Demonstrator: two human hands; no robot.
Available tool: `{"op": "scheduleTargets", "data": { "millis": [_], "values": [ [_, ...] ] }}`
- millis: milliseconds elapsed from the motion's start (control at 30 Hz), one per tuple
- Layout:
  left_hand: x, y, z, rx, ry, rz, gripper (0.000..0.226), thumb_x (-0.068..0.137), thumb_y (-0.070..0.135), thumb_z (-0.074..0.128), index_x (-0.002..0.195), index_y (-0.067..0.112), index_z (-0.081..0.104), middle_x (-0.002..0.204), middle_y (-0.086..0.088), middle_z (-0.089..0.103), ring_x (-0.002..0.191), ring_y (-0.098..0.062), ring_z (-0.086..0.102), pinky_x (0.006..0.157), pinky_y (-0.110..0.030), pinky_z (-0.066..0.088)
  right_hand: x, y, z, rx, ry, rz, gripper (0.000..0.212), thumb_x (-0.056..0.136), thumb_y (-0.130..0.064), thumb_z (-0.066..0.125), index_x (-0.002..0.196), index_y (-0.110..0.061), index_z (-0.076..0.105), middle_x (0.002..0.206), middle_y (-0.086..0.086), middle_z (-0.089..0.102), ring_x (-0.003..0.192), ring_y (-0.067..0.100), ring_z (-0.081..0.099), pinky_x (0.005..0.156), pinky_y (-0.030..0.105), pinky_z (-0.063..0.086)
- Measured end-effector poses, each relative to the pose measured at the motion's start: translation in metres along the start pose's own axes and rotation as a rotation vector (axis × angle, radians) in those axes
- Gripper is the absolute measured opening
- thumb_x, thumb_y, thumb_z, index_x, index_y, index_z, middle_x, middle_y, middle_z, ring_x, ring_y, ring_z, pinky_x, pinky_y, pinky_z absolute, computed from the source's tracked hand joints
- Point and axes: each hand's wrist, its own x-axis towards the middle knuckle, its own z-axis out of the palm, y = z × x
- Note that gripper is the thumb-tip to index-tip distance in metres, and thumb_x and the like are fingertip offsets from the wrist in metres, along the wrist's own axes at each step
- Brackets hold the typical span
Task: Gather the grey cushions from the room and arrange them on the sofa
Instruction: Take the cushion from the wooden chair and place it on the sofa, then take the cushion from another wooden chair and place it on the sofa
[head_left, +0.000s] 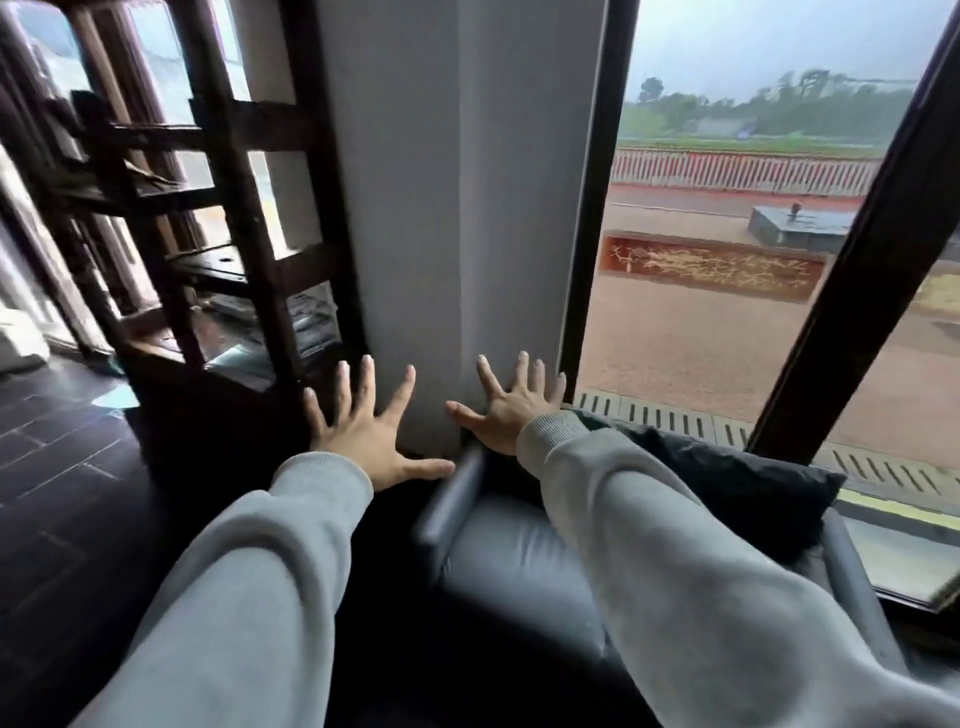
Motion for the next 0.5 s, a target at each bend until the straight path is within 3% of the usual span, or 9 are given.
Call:
{"op": "scheduleTargets", "data": {
  "millis": [233,500],
  "values": [
    [-0.146,-0.205,0.011,-0.055,-0.042,-0.319,0.139,0.061,0.103,0.048,0.156,0.043,-0.032,0.164,-0.01,-0.043,0.15,-0.036,-0.04,0.117,-0.07,-0.019,-0.083,-0.248,0.064,-0.015,-0.127,-0.334,0.098,0.087,-0.091,0.026,0.165,-0.042,-0.008,0.172,0.019,-0.019,0.158,0.039,-0.02,0.119,0.065,-0.019],
    [-0.352,-0.41,0.039,-0.063,-0.03,-0.873,0.128,0.061,0.108,0.027,0.157,0.044,-0.03,0.166,-0.008,-0.041,0.15,-0.034,-0.041,0.118,-0.07,-0.017,-0.201,-0.514,0.13,-0.094,-0.262,-0.835,0.099,0.084,-0.093,0.023,0.162,-0.046,-0.014,0.172,0.016,-0.024,0.157,0.038,-0.024,0.121,0.064,-0.018]
  ]
}}
